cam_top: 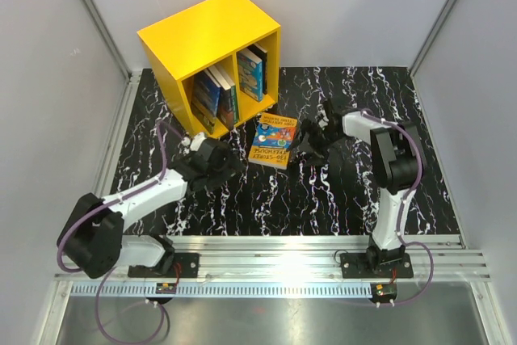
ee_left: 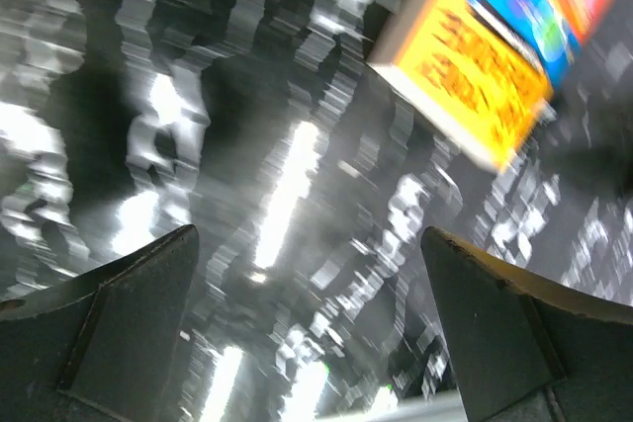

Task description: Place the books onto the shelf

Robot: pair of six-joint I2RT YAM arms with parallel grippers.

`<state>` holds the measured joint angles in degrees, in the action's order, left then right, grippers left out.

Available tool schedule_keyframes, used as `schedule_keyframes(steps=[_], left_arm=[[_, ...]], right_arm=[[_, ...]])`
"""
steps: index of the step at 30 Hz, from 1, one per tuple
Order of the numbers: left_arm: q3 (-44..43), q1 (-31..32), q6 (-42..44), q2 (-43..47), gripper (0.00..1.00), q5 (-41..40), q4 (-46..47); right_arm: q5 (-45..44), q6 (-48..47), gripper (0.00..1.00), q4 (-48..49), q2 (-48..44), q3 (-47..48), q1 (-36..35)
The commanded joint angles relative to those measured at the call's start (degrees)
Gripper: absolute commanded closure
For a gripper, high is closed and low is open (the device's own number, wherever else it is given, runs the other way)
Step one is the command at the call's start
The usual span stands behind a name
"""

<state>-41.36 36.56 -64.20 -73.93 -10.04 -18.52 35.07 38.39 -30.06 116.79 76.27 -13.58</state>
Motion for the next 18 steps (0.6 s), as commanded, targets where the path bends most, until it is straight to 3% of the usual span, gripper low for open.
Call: schedule_keyframes(steps=[1, 5, 8, 12, 18], left_arm=[[1.6, -3.5, -0.1, -1.3, 0.01, 1.3, 8.6], [-2.7, -6.2, 7.5, -7.9, 0.01, 0.2, 10.7], [-11.3, -7.4, 13.4, -13.8, 0.01, -1.0, 10.0], [-23.4, -8.9, 18.5, -21.1, 0.01, -2.7, 9.6], [-32.9, -10.4, 22.8, -31.3, 0.01, 2.6, 10.9]], right_arm=[[-5.6, -0.1, 0.10, -1.7, -8.0, -3.3, 1.5], [-9.2, -0.9, 0.09, -3.6, -10.4, -2.2, 1.5], [-10.3, -1.6, 0.09, -3.9, -9.0, 0.2, 1.5], [-8.0, -0.5, 0.08, -1.1, -4.5, 3.3, 1.5], [-4.7, 0.9, 0.08, -0.1, 3.0, 10.4, 1.5]])
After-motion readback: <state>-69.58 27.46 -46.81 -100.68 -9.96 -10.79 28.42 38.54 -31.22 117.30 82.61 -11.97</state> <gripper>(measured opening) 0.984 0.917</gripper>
